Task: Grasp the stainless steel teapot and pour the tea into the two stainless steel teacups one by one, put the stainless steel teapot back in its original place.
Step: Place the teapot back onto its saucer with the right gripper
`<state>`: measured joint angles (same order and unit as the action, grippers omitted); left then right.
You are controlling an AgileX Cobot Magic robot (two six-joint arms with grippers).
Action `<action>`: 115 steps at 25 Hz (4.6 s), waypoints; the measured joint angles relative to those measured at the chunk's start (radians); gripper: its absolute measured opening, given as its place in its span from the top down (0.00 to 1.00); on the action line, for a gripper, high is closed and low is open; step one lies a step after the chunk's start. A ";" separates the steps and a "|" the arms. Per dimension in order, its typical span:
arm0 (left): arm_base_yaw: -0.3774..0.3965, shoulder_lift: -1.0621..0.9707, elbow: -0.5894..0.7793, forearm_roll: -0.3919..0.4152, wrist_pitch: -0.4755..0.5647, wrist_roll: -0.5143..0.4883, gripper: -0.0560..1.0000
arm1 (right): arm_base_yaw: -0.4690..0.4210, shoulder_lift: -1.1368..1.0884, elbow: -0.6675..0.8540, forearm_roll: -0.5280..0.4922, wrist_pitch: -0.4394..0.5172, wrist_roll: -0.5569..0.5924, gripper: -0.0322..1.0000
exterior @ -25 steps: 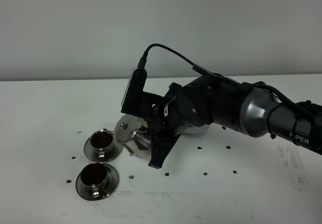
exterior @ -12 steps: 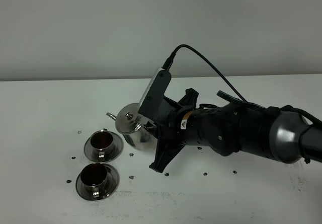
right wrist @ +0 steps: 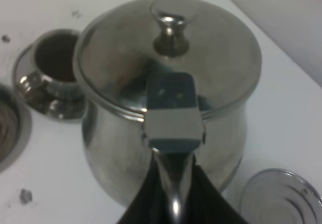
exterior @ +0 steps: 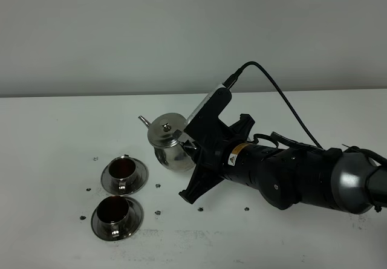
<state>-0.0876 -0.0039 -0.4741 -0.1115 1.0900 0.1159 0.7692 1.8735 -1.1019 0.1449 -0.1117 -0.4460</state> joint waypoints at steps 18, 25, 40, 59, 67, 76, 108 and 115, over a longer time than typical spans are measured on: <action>0.000 0.000 0.000 0.000 0.000 0.001 0.32 | 0.003 0.128 0.000 0.015 -0.130 0.136 0.92; 0.000 0.000 0.000 0.000 0.000 0.001 0.32 | 0.019 0.163 0.000 0.013 -0.158 0.164 0.92; 0.000 0.000 0.000 0.000 0.000 0.000 0.32 | 0.019 0.198 0.000 -0.011 -0.159 0.219 0.92; 0.000 0.000 0.000 0.000 0.000 0.000 0.32 | -0.173 0.002 -0.013 -0.068 0.025 0.214 0.92; 0.000 0.000 0.000 0.000 0.000 0.000 0.32 | -0.236 0.002 0.082 -0.066 -0.179 0.271 0.92; 0.000 0.000 0.000 -0.001 0.000 0.000 0.32 | -0.258 0.086 0.071 -0.065 -0.228 0.293 0.92; 0.000 0.000 0.000 0.000 0.000 0.000 0.32 | -0.230 0.223 -0.002 -0.065 -0.269 0.353 0.92; 0.000 0.000 0.000 0.000 0.000 0.000 0.32 | -0.230 0.230 -0.002 -0.065 -0.275 0.353 0.92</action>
<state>-0.0876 -0.0039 -0.4741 -0.1115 1.0900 0.1162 0.5389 2.1038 -1.1037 0.0804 -0.3867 -0.0925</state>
